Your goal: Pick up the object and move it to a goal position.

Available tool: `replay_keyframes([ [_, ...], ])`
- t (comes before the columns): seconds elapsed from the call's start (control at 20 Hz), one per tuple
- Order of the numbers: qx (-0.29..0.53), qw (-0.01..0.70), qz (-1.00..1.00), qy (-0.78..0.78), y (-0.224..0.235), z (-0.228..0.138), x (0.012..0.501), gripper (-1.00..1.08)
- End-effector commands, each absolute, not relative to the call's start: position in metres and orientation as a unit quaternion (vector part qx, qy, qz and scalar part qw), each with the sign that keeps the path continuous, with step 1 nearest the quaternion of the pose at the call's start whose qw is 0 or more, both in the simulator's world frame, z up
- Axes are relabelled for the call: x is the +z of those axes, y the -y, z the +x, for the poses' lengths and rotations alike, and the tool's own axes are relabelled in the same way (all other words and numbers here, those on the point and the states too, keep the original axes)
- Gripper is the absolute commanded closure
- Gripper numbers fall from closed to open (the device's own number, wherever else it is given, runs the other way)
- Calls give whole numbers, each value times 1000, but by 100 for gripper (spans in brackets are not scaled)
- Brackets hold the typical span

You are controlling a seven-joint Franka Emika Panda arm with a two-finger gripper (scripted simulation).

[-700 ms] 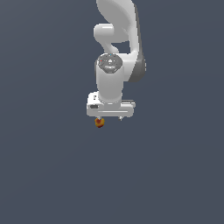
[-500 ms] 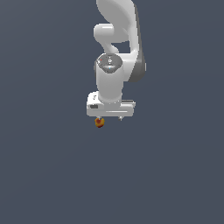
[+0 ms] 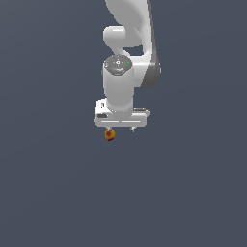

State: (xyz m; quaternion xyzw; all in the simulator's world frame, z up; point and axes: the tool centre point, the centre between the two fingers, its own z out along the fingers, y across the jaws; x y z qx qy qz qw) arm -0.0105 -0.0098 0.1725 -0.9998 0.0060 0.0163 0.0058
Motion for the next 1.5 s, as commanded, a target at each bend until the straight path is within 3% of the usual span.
replay_keyframes([
  [0.0, 16, 6, -1000, -4, 11, -11, 171, -92],
  [1.45, 1, 0, -987, 160, 73, -74, 88, -92],
])
